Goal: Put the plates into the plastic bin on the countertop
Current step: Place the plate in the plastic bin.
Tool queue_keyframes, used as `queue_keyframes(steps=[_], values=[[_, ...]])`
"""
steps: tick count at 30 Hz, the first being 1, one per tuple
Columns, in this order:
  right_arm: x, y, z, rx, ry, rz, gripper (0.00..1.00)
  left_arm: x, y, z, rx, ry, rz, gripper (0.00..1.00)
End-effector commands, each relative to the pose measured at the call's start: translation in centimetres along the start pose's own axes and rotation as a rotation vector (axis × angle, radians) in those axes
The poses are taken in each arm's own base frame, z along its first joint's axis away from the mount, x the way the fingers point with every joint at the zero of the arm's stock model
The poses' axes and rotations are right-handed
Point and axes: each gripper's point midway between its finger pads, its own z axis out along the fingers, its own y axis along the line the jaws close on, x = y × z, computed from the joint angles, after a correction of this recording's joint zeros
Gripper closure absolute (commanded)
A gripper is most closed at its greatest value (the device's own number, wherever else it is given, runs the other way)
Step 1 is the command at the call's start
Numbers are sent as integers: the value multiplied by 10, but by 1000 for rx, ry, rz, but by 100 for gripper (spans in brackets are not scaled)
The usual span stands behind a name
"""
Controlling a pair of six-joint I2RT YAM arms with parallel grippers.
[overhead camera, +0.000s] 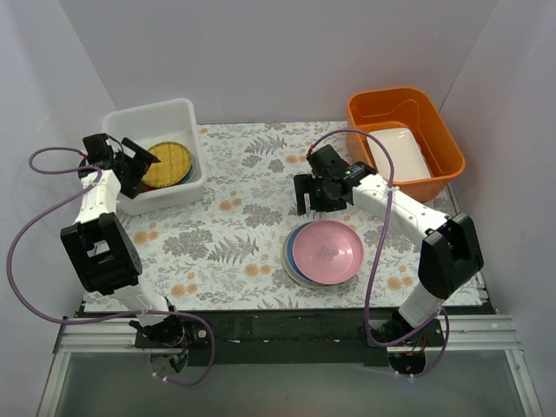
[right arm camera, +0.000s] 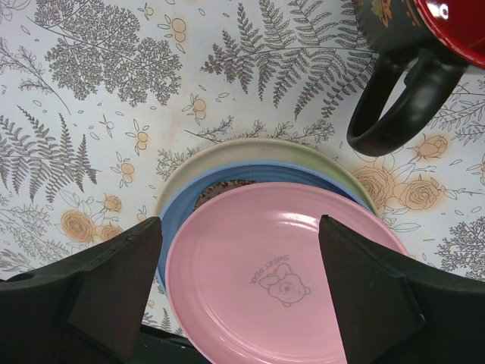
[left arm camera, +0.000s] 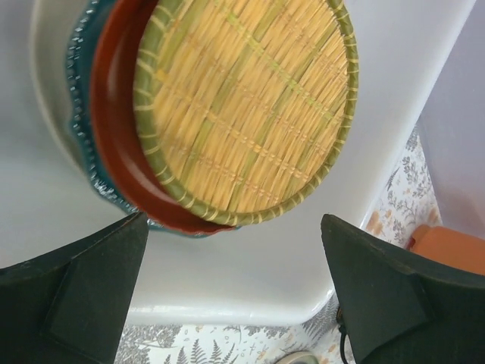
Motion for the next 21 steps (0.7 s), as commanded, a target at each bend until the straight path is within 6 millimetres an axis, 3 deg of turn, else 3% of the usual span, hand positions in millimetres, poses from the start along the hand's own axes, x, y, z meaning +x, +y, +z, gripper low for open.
queue_keyframes(steps=[1,9,16,21], values=[[-16,5,-9,-20,-46,-1,9,-9,7,-32,-72,-80,23,2],[-11,0,-11,-1,-39,-13,9,-13,-12,-42,-5,-71,37,2],[-10,0,-12,-7,-40,-13,9,2,-30,-53,55,-26,112,2],[-14,1,-19,-6,-54,-11,9,22,-60,-64,137,36,195,2]])
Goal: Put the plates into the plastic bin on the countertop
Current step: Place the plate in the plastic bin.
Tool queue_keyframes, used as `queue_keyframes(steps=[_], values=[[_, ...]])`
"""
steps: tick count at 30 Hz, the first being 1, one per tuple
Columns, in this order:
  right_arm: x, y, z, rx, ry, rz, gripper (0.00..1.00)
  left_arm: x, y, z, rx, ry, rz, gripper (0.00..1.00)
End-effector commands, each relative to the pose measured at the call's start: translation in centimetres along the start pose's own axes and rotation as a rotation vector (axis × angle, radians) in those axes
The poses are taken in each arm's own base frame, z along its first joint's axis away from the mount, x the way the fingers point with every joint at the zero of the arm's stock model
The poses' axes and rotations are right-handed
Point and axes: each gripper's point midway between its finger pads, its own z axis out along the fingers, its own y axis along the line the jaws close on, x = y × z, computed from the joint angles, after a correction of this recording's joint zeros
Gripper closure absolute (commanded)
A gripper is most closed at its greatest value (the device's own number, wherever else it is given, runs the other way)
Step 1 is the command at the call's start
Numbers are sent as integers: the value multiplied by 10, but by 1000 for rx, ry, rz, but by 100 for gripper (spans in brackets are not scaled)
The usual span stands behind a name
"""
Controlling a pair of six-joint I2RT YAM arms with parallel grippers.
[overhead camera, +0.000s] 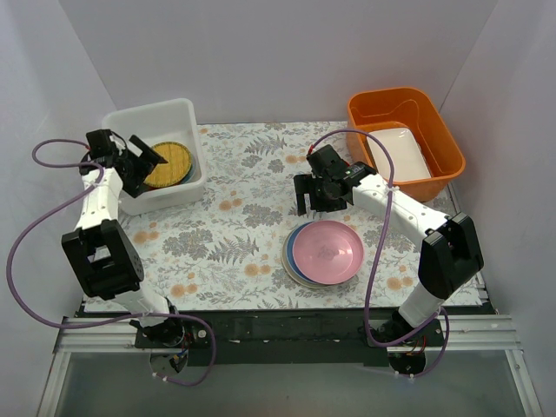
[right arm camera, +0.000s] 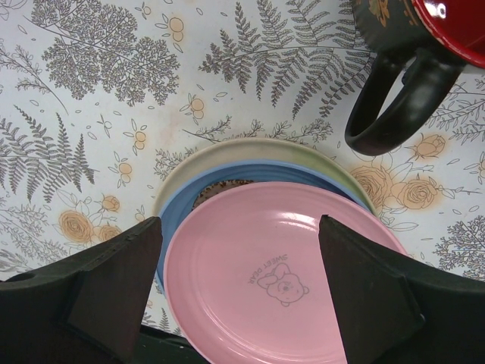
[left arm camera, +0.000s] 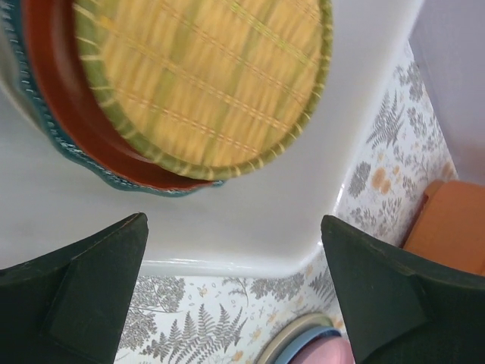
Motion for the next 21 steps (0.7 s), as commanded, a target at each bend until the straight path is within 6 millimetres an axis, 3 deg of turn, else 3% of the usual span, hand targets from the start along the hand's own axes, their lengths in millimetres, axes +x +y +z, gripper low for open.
queue_keyframes(steps=[1,4,10,14,17,21], values=[[-14,1,-19,-9,-53,-9,9,6,-55,-46,153,-19,137,2],[-13,-2,-23,4,-54,-9,9,20,-74,-55,191,-3,199,2],[-12,-5,-31,8,-67,-8,9,73,-110,-70,266,84,317,2],[-10,-9,-37,22,-68,-13,9,128,-129,-75,322,174,374,2],[-5,-15,-41,30,-70,-9,9,158,-137,-76,344,214,402,2],[3,-21,-43,46,-74,-10,9,205,-135,-68,333,293,435,2]])
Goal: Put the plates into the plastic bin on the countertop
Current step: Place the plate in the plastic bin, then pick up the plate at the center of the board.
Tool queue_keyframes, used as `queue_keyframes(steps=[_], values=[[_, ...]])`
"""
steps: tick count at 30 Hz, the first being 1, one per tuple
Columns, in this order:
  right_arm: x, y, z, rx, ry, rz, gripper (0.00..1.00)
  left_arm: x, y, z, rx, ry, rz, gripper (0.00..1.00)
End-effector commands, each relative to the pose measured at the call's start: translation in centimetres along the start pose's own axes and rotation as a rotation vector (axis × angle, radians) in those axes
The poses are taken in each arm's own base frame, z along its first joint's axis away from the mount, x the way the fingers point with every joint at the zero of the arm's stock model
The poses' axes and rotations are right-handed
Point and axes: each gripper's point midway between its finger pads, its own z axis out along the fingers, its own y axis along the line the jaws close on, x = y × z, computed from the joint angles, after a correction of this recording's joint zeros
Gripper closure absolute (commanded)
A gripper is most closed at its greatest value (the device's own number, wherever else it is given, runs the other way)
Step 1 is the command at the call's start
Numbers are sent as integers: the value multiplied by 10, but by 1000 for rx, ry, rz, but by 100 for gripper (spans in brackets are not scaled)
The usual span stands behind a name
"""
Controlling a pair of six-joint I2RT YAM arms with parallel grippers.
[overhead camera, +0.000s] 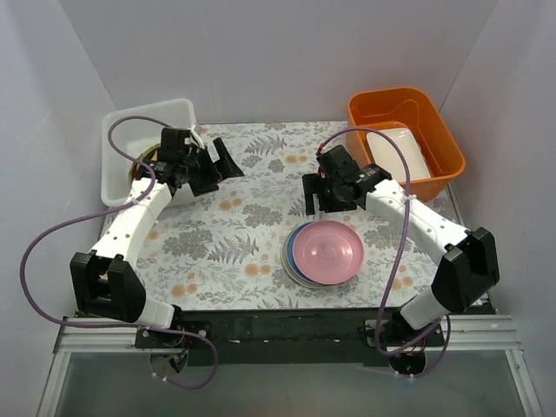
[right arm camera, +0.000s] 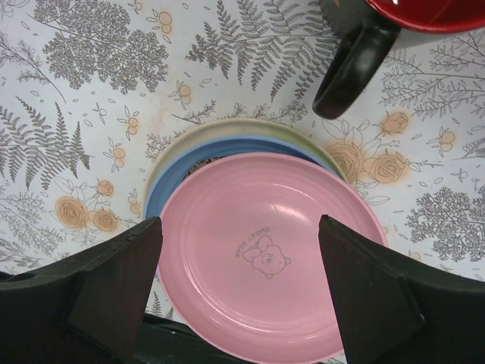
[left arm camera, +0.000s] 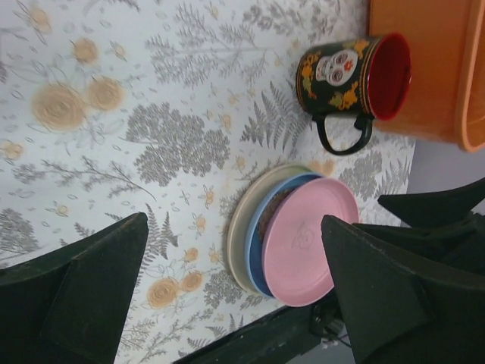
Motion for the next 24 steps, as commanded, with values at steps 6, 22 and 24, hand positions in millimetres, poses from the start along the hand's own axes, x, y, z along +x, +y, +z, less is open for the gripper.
queue_keyframes(steps=[6,22,24], values=[[34,-31,-16,68,6,-21,10,93,-44,24,50,135,36,2],[80,-70,-47,146,-59,42,12,207,-100,32,117,264,75,2],[84,-76,-46,159,-55,57,12,214,-104,32,121,271,85,2]])
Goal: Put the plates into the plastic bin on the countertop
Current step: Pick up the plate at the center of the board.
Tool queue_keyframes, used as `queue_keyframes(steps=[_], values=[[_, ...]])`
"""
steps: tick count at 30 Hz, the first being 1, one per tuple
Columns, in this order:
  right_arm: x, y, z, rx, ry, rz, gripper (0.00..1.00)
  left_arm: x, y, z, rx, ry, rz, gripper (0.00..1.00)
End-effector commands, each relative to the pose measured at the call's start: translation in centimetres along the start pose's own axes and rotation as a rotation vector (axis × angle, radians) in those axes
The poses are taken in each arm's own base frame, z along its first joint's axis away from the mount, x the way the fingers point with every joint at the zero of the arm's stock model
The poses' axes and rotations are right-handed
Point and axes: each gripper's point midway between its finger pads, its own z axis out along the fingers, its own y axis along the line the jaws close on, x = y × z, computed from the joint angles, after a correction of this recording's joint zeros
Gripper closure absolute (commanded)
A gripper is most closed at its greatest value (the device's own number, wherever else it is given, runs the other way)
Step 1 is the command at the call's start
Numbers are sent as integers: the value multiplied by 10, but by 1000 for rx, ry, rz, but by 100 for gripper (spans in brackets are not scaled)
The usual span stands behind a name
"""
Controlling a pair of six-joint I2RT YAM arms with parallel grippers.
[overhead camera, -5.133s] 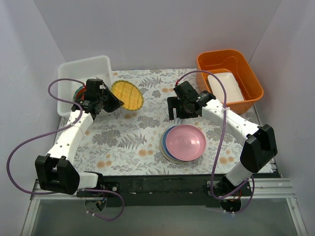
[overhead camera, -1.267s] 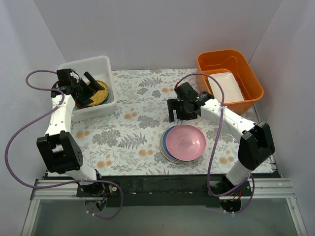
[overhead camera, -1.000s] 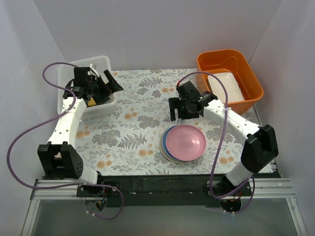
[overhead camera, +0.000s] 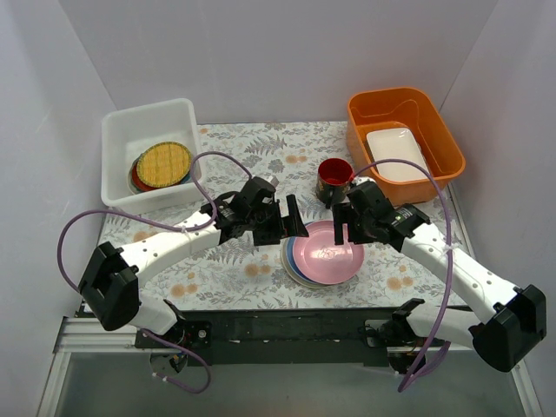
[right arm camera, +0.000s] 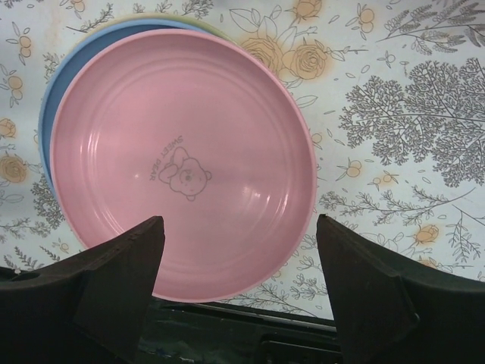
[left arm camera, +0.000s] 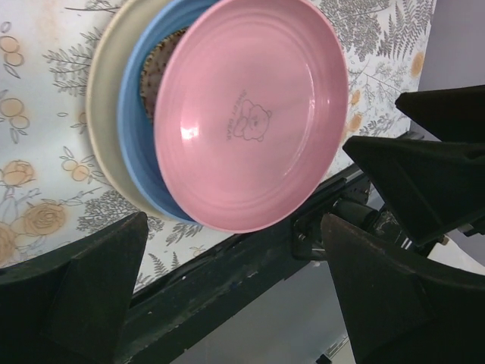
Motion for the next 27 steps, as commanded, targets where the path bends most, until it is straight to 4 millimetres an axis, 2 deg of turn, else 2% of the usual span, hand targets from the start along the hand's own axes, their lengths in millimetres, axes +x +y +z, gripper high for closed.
queue_keyframes(steps=[1,5,11,14,15,20,22,23,25,27], values=[[6,-19,-4,66,-11,41,12,1,-17,1,30,-44,-7,2],[8,-29,-3,97,-7,55,14,4,-19,2,33,-38,-1,2],[22,-38,12,106,30,77,20,8,-12,6,19,-28,5,2],[28,-41,19,96,49,88,26,13,-7,9,14,-17,-1,2],[28,-44,20,99,48,92,38,12,-8,8,24,-22,-1,2],[39,-50,30,85,69,107,40,17,-5,11,27,-4,-5,2],[38,-51,35,72,65,121,44,19,-3,12,29,-3,-11,2],[44,-49,38,56,82,122,49,20,-3,12,29,-1,-13,2],[47,-50,44,45,87,129,50,22,1,12,25,1,-14,2],[54,-48,48,15,108,134,56,24,3,13,23,2,-17,2]])
